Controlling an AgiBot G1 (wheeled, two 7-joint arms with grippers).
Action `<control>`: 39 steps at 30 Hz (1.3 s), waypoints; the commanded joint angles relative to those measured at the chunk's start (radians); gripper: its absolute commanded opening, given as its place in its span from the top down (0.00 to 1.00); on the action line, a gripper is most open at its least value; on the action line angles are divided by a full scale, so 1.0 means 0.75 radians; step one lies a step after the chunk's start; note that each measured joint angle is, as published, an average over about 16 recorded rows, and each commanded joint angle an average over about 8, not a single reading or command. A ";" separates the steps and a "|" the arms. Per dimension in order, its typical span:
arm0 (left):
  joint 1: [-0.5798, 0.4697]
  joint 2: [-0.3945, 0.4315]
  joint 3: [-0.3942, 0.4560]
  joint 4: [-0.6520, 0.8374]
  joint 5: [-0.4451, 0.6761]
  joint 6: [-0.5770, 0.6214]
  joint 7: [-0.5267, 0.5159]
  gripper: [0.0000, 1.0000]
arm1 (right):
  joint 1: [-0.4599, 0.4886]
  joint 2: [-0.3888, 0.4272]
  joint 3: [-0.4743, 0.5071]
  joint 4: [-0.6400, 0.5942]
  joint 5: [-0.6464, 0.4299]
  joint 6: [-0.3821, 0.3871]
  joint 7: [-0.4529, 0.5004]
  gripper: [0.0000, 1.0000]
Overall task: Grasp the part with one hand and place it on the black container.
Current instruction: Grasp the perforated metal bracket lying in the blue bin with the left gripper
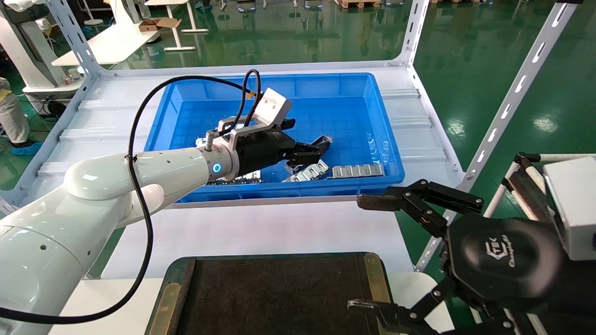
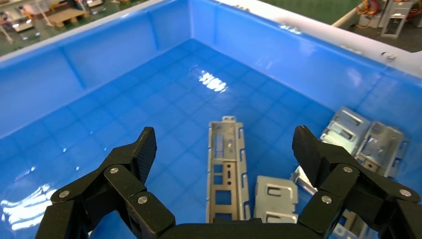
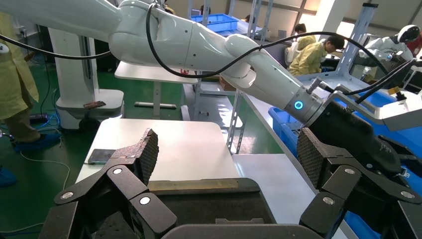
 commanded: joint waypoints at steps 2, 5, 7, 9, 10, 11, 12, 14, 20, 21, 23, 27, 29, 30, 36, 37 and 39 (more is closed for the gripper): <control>0.003 -0.002 0.044 -0.002 -0.029 -0.029 -0.013 0.00 | 0.000 0.000 0.000 0.000 0.000 0.000 0.000 0.00; 0.007 -0.003 0.075 0.003 -0.058 -0.051 -0.014 0.00 | 0.000 0.000 -0.001 0.000 0.000 0.000 0.000 0.00; 0.008 -0.003 0.093 0.006 -0.078 -0.062 -0.014 0.00 | 0.000 0.000 -0.001 0.000 0.000 0.000 0.000 0.00; 0.009 -0.004 0.109 0.010 -0.096 -0.070 -0.012 0.00 | 0.000 0.000 -0.001 0.000 0.001 0.000 0.000 0.01; 0.009 -0.004 0.117 0.012 -0.104 -0.073 -0.010 0.08 | 0.000 0.000 -0.001 0.000 0.001 0.000 0.000 0.09; 0.009 -0.005 0.124 0.014 -0.113 -0.076 -0.009 0.20 | 0.000 0.000 -0.001 0.000 0.001 0.000 -0.001 0.22; 0.009 -0.005 0.131 0.015 -0.122 -0.078 -0.007 0.32 | 0.000 0.000 -0.001 0.000 0.001 0.001 -0.001 0.34; 0.009 -0.005 0.145 0.017 -0.140 -0.083 -0.003 0.57 | 0.000 0.001 -0.001 0.000 0.001 0.001 -0.001 0.59; 0.011 -0.007 0.182 0.025 -0.190 -0.097 0.015 1.00 | 0.000 0.001 -0.002 0.000 0.001 0.001 -0.001 1.00; 0.012 -0.007 0.188 0.027 -0.198 -0.099 0.019 1.00 | 0.000 0.001 -0.002 0.000 0.001 0.001 -0.001 1.00; 0.012 -0.007 0.199 0.031 -0.213 -0.104 0.025 1.00 | 0.000 0.001 -0.002 0.000 0.001 0.001 -0.001 1.00; 0.014 -0.008 0.219 0.038 -0.242 -0.115 0.037 1.00 | 0.001 0.001 -0.002 0.000 0.002 0.001 -0.001 1.00; 0.014 -0.008 0.228 0.042 -0.256 -0.121 0.043 1.00 | 0.001 0.001 -0.003 0.000 0.002 0.001 -0.001 1.00; 0.015 -0.008 0.233 0.044 -0.263 -0.124 0.046 1.00 | 0.001 0.001 -0.003 0.000 0.002 0.001 -0.001 1.00; 0.016 -0.009 0.256 0.056 -0.305 -0.132 0.063 1.00 | 0.001 0.001 -0.003 0.000 0.002 0.001 -0.002 1.00; 0.016 -0.009 0.260 0.058 -0.312 -0.133 0.066 1.00 | 0.001 0.001 -0.003 0.000 0.002 0.001 -0.002 1.00; 0.017 -0.009 0.268 0.062 -0.324 -0.133 0.071 1.00 | 0.001 0.001 -0.004 0.000 0.002 0.002 -0.002 1.00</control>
